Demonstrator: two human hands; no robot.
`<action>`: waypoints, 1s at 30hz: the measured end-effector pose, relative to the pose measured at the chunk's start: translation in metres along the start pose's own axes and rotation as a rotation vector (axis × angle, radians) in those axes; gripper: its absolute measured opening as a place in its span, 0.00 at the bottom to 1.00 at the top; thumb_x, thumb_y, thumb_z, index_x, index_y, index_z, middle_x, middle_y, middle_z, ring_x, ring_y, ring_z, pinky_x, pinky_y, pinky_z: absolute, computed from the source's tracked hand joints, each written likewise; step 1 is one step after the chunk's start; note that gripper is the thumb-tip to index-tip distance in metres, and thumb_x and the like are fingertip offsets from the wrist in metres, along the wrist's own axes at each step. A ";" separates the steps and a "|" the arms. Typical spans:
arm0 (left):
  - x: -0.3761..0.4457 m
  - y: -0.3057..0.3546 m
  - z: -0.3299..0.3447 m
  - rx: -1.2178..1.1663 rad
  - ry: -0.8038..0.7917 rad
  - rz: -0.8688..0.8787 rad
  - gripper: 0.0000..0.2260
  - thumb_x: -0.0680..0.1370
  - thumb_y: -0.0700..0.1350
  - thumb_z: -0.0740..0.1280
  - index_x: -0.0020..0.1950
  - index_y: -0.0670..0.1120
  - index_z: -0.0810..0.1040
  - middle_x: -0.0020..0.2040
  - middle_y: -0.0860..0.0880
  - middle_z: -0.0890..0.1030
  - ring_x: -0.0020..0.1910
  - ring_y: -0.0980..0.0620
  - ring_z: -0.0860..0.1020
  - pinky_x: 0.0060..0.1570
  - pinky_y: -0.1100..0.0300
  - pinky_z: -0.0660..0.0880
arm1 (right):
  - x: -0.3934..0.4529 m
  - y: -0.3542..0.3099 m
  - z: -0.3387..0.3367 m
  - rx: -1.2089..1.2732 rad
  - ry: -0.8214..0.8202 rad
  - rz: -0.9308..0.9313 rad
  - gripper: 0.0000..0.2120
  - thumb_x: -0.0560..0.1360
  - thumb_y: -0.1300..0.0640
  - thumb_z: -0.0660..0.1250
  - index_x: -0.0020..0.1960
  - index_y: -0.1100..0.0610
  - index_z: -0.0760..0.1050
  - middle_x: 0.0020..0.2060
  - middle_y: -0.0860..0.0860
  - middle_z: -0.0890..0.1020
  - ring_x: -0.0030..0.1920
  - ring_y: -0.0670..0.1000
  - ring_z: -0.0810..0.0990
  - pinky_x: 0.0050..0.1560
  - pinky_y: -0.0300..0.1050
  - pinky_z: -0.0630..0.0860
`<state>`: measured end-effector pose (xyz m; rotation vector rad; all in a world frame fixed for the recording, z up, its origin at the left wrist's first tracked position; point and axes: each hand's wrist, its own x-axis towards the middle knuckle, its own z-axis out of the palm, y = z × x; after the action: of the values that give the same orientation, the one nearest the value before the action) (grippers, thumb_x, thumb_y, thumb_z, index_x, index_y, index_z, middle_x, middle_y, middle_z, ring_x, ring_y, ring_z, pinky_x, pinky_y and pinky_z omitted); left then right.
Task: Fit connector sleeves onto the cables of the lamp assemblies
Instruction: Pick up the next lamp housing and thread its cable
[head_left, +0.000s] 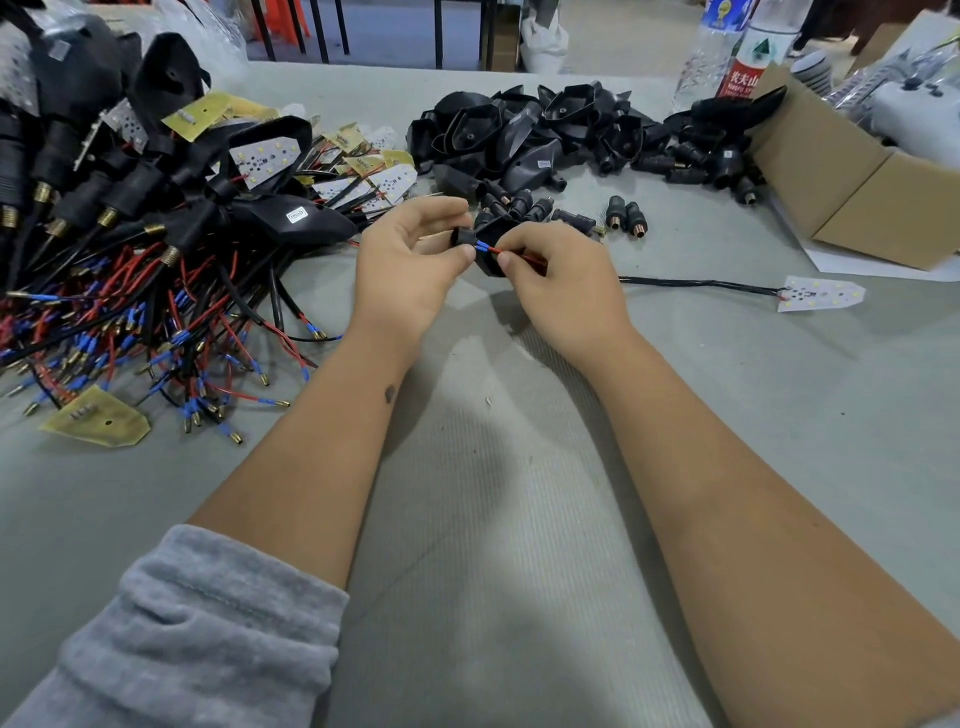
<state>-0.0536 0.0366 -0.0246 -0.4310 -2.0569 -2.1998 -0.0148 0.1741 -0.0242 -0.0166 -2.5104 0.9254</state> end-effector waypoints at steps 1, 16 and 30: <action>0.000 0.001 0.000 -0.041 -0.010 -0.015 0.16 0.72 0.26 0.68 0.54 0.43 0.77 0.47 0.49 0.81 0.47 0.57 0.80 0.55 0.64 0.76 | 0.000 -0.001 0.000 0.002 -0.013 -0.005 0.07 0.78 0.56 0.64 0.50 0.50 0.81 0.44 0.48 0.79 0.47 0.49 0.75 0.51 0.52 0.74; 0.001 0.009 0.003 -0.374 -0.051 -0.305 0.04 0.80 0.37 0.65 0.48 0.44 0.79 0.35 0.52 0.83 0.37 0.57 0.81 0.47 0.60 0.81 | -0.002 -0.010 0.003 0.242 0.112 0.002 0.05 0.75 0.66 0.65 0.49 0.61 0.77 0.39 0.46 0.79 0.40 0.41 0.75 0.49 0.41 0.75; 0.002 0.002 0.006 -0.281 -0.094 -0.276 0.09 0.83 0.41 0.60 0.47 0.46 0.78 0.42 0.50 0.82 0.42 0.54 0.82 0.50 0.58 0.81 | -0.003 -0.006 0.007 0.213 0.120 -0.027 0.04 0.73 0.64 0.68 0.45 0.58 0.74 0.34 0.42 0.77 0.38 0.44 0.76 0.46 0.49 0.77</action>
<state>-0.0540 0.0430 -0.0222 -0.2919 -1.9589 -2.6962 -0.0145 0.1644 -0.0263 0.0289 -2.2864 1.1416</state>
